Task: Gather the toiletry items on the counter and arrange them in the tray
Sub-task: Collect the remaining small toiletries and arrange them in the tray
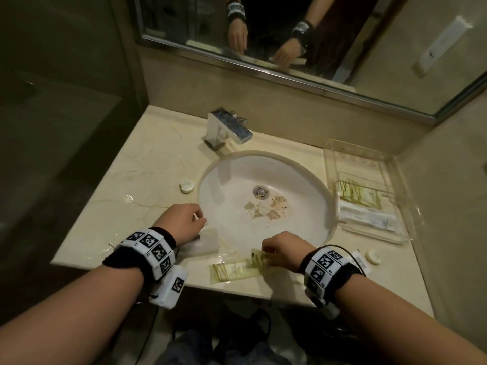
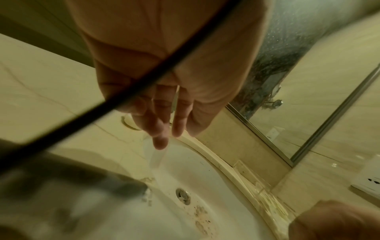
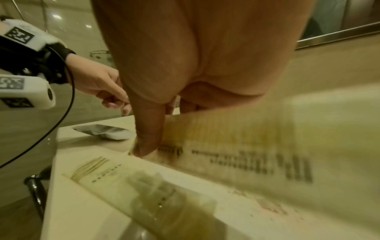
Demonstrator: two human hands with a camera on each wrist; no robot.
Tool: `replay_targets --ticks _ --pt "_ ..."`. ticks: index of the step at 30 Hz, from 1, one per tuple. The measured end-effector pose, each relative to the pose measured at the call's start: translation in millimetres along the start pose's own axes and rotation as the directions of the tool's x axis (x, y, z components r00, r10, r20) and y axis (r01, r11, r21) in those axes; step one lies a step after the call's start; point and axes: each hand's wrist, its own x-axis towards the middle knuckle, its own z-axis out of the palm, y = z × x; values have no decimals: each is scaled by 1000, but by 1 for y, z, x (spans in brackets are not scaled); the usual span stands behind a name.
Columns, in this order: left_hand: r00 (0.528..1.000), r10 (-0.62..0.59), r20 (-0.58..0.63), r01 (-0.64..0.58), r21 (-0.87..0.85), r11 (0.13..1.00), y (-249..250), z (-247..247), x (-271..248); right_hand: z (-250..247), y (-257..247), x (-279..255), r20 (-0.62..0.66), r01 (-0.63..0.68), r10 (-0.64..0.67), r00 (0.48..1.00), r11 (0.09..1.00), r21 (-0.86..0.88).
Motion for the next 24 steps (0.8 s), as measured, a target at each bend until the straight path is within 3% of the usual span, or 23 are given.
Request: replay_targets --ticks 6,11,14,21,24 --pt "1000 -27 -11 27 -41 999 -16 -8 -12 18 -21 23 107 70 -68 992 997 -14" --pt "998 -56 -1 56 -50 997 -26 -8 -19 32 -25 22 -7 87 -87 996 996 5" --pt "998 -54 9 55 -63 996 -24 -6 -21 36 -24 25 -7 62 -63 998 998 -25" --pt "999 30 27 -28 -81 996 2 4 -12 34 -25 22 -30 62 -64 997 995 -79" --pt "988 116 105 -109 -73 991 27 13 -7 29 -19 15 -33 42 -41 999 999 27"
